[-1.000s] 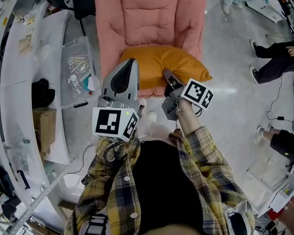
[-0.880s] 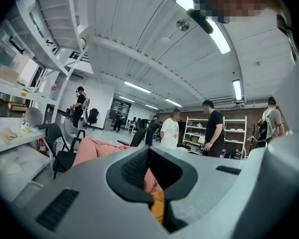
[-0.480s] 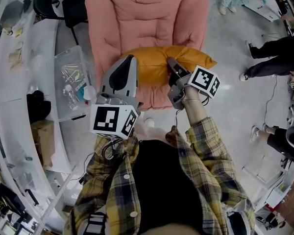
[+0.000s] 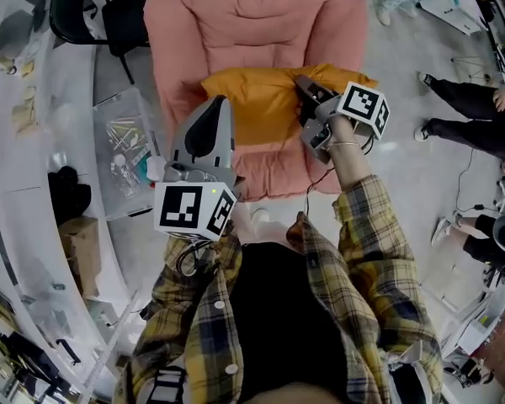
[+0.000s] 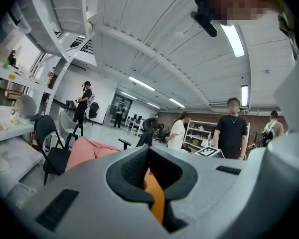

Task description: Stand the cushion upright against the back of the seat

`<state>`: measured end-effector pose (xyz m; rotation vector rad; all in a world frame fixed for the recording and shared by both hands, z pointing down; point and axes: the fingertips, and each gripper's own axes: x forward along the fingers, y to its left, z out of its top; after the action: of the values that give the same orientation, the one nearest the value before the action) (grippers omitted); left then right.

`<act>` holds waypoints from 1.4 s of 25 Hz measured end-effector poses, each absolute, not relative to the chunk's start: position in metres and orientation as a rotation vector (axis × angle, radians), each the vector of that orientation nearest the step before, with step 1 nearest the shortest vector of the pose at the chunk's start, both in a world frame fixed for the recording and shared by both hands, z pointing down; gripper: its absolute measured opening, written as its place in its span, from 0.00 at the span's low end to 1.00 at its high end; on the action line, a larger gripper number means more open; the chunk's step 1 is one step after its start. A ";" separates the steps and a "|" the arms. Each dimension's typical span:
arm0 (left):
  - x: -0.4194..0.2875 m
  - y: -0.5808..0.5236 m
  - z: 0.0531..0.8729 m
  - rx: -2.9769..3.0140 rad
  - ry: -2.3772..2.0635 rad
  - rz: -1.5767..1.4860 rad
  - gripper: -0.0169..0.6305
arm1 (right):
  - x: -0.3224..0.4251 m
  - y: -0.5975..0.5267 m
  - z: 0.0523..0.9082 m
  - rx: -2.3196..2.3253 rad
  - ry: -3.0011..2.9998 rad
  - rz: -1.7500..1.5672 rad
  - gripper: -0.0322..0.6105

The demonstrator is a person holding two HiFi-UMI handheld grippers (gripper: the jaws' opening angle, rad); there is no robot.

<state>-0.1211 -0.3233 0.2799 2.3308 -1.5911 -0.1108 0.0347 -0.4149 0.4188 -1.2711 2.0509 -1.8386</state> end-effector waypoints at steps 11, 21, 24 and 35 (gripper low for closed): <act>-0.145 -0.344 0.287 2.282 -1.623 -0.104 0.03 | 0.026 -0.505 0.430 -1.295 1.986 -1.899 0.10; -0.163 -0.340 0.297 2.271 -1.681 -0.040 0.03 | 0.024 -0.546 0.451 -1.295 1.950 -1.918 0.10; -0.174 -0.365 0.299 2.244 -1.717 -0.013 0.03 | 0.015 -0.579 0.457 -1.270 1.945 -1.962 0.10; -0.186 -0.379 0.302 2.224 -1.734 -0.009 0.03 | 0.020 -0.593 0.454 -1.195 1.856 -1.949 0.10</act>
<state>-0.1861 -0.3794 0.3024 2.2236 -1.7341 -0.0086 0.0204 -0.5930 0.4543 -1.1950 1.8560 -1.9486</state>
